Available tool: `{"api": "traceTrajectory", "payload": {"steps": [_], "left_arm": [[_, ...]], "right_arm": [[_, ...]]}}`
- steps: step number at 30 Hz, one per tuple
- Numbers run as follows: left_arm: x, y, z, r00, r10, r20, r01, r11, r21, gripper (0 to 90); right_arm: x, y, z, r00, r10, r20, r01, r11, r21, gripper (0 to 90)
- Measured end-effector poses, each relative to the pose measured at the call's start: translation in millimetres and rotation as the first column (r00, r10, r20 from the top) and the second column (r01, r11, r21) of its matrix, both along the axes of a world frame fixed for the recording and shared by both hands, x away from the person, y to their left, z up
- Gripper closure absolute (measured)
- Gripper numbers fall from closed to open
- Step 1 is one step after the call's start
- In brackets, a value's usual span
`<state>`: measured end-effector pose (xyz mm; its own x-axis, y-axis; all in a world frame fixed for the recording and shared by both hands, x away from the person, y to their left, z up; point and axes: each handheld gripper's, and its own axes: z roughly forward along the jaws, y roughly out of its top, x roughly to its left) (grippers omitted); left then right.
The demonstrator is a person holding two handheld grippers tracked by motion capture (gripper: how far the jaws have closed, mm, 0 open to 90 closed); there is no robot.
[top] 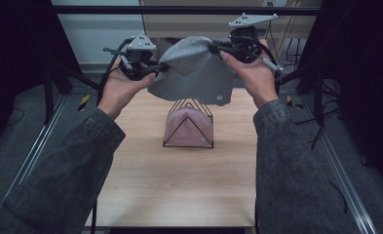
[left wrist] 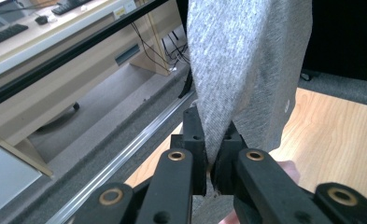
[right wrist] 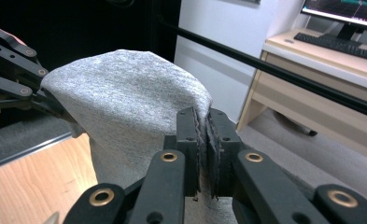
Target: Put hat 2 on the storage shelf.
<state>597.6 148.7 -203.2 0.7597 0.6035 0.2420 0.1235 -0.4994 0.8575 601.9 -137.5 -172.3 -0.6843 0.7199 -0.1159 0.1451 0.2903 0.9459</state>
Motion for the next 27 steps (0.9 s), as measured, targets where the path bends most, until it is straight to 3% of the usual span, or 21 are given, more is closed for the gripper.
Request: {"api": "traceTrajectory", "payload": {"steps": [10,17,27], "left_arm": [[17.1,-1.8,-14.1,0.9993,0.002,-0.038,-0.002,1.0,-0.002,86.3],[30.1,1.1,-32.6,0.9975,0.021,-0.067,-0.021,0.9998,0.0,86.3],[35.7,0.9,-49.7,0.9956,0.027,-0.09,-0.026,0.9995,0.015,86.3]], "right_arm": [[26.1,-1.2,-17.0,0.9988,-0.008,-0.049,0.008,1.0,-0.001,84.8],[40.5,4.9,-35.4,0.997,-0.014,-0.076,0.013,1.0,-0.019,84.8],[47.7,8.0,-50.1,0.9948,-0.022,-0.1,0.018,0.999,-0.046,84.8]]}}
